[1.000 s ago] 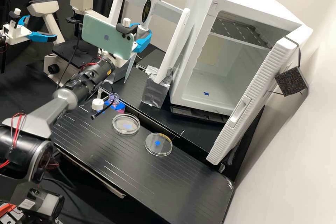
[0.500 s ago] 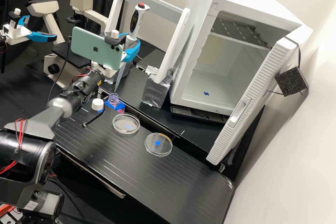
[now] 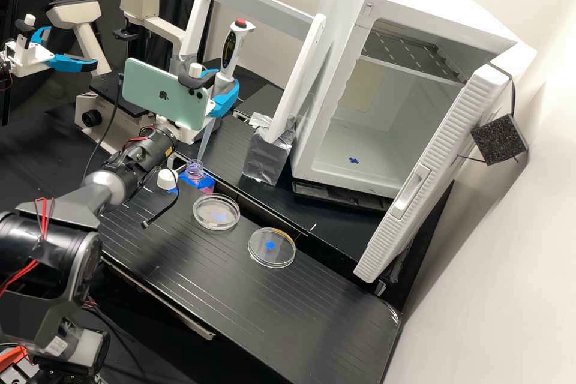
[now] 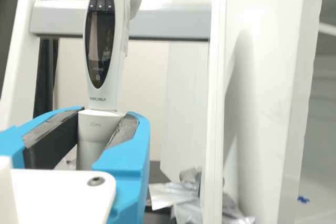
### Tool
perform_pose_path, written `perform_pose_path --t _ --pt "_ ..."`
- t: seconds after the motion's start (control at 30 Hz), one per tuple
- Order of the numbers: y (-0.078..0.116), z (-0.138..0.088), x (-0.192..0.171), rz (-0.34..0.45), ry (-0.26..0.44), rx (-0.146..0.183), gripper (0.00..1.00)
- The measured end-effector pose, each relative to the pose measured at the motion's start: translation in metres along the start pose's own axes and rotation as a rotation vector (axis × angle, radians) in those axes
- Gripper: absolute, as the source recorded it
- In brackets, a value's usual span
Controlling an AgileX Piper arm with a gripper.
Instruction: Use the pipette
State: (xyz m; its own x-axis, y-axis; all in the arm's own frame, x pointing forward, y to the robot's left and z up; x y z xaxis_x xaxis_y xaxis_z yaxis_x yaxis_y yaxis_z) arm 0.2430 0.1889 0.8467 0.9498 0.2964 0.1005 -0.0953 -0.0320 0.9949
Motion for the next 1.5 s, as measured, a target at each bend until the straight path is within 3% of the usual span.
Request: perform_pose_path --t 0.3,0.63,1.07,1.5 --pt "-0.02 0.01 -0.006 -0.04 -0.015 -0.004 0.0" --pt "-0.04 0.023 -0.027 0.023 -0.007 -0.02 0.0" --pt "-0.065 0.034 -0.04 -0.052 -0.049 -0.035 0.0" --pt "-0.064 0.034 -0.04 -0.052 -0.051 -0.047 0.0"
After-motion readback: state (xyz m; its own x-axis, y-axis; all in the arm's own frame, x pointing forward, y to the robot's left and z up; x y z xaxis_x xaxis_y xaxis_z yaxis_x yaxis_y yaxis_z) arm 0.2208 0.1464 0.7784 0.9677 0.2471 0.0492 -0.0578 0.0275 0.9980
